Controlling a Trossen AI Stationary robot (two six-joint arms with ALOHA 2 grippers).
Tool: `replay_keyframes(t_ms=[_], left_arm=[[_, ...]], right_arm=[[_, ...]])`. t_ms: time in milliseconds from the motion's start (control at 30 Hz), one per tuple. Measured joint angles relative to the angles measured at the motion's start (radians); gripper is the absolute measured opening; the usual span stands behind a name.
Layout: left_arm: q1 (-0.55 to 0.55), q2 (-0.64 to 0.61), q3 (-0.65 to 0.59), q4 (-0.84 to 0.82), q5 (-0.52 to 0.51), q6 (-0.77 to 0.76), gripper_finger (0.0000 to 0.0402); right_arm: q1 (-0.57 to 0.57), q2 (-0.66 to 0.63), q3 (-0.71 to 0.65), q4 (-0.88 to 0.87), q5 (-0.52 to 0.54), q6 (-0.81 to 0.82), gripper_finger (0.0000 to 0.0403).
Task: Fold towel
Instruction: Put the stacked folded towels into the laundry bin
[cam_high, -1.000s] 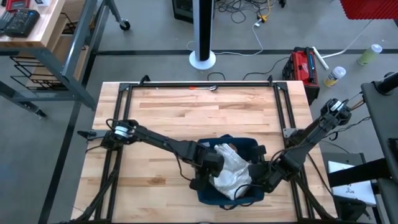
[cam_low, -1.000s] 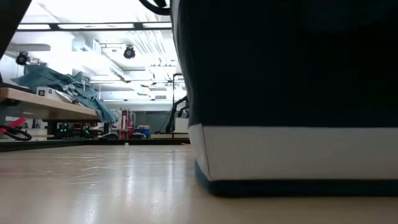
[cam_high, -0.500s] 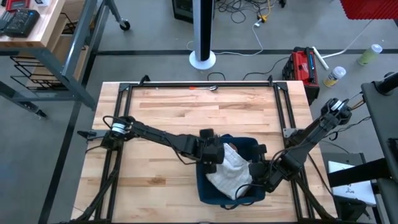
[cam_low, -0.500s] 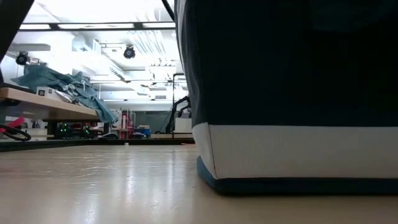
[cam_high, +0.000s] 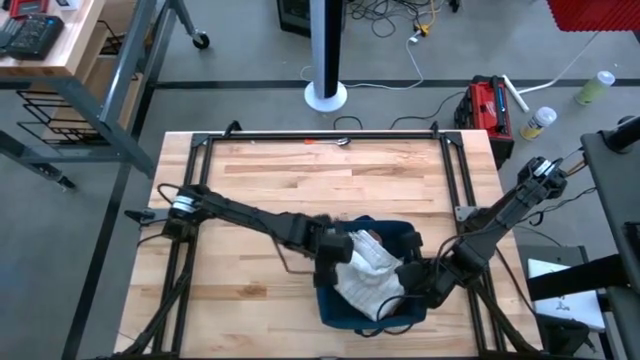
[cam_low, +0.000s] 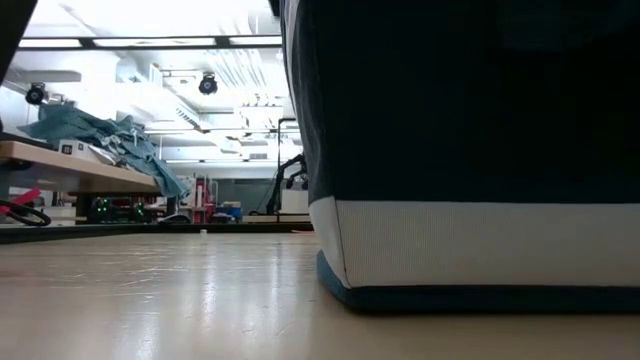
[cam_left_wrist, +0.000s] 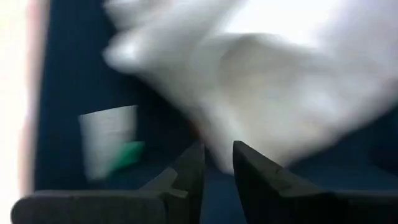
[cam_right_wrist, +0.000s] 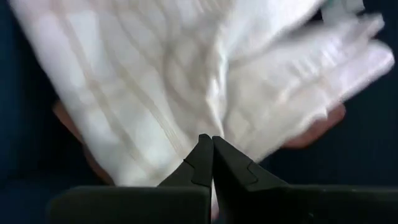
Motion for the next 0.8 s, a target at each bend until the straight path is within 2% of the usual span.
replay_keyframes(t_ms=[167,267,367,433,500,533,600,733,800], left_arm=[[-0.048,-0.021,0.000,0.114,0.245,0.128,0.0075],[-0.056,-0.006,0.000,0.257,0.251,0.155,0.0075],[-0.054,0.025,0.000,0.352,0.177,0.232,0.0075],[-0.046,0.040,-0.003,0.387,0.141,0.265,0.0075],[-0.032,0.056,-0.003,0.400,0.124,0.282,0.0075],[-0.026,0.058,-0.003,0.399,0.085,0.281,0.0075],[-0.015,0.060,-0.003,0.380,-0.058,0.253,0.0075],[-0.011,0.052,-0.003,0.390,-0.398,0.239,0.0075],[-0.011,0.045,0.002,0.390,-0.489,0.258,0.0075]], right_arm=[[-0.035,0.020,-0.019,0.120,-0.043,-0.106,0.0000],[-0.068,0.043,-0.043,0.201,-0.094,-0.158,0.0000],[-0.103,0.064,-0.054,0.271,-0.143,-0.194,0.0000],[-0.121,0.072,-0.056,0.267,-0.128,-0.204,0.0000],[-0.132,0.073,-0.056,0.270,-0.064,-0.200,0.0000],[-0.134,0.071,-0.056,0.268,-0.016,-0.187,0.0000],[-0.138,0.065,-0.055,0.262,0.054,-0.171,0.0000],[-0.137,0.053,-0.055,0.240,0.106,-0.144,0.0000],[-0.137,0.043,-0.055,0.188,0.127,-0.109,0.0000]])
